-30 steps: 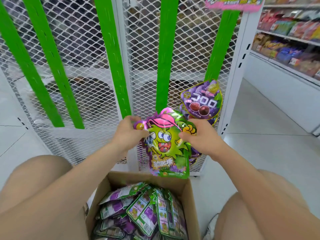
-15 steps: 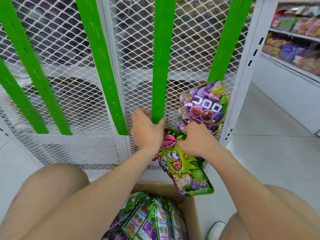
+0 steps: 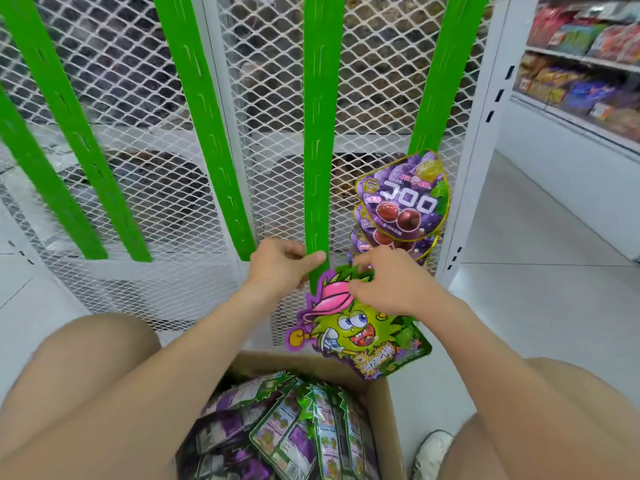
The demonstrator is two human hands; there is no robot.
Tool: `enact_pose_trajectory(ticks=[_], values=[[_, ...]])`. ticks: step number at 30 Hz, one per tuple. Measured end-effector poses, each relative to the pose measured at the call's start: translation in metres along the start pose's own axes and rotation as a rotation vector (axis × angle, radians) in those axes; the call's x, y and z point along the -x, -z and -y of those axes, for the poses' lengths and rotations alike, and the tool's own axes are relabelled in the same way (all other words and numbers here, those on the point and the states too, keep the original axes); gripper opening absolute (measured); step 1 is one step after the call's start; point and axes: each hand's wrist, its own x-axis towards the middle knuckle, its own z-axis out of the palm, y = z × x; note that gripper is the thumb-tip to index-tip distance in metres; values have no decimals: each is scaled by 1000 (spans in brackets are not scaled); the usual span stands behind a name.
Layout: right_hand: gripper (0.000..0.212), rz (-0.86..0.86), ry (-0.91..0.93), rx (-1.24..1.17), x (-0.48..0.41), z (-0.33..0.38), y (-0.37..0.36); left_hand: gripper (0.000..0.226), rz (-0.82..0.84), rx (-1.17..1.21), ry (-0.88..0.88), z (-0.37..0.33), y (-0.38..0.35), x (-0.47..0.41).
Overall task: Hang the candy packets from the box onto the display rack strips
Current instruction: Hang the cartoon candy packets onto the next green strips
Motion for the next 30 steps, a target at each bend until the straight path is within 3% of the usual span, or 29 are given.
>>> enact_pose_trajectory(ticks=[2, 5, 7, 11, 12, 16, 23, 27, 30], values=[[42, -2, 31, -34, 4, -2, -8, 27, 141, 93, 135, -5, 14, 10], [45, -47, 138, -84, 6, -8, -19, 46, 294, 134, 276, -9, 30, 20], [33, -88, 191, -157, 10, -9, -22, 47, 342, 133, 306, -11, 36, 23], [31, -58, 220, -364, 15, -6, -25, 102, 445, 170, 357, -10, 48, 28], [30, -65, 215, -383, 15, -4, -27, 100, 470, 174, 363, -10, 50, 29], [37, -140, 195, -421, 9, 4, -34, 39, 521, 181, 369, -16, 51, 33], [19, -191, 61, -569, 3, 13, -40, 58, 521, 217, 441, -17, 57, 30], [28, -250, 16, -540, 3, 16, -40, 43, 522, 202, 462, -19, 56, 29], [34, -262, 17, -524, 5, 18, -38, 49, 549, 165, 431, -17, 55, 31]])
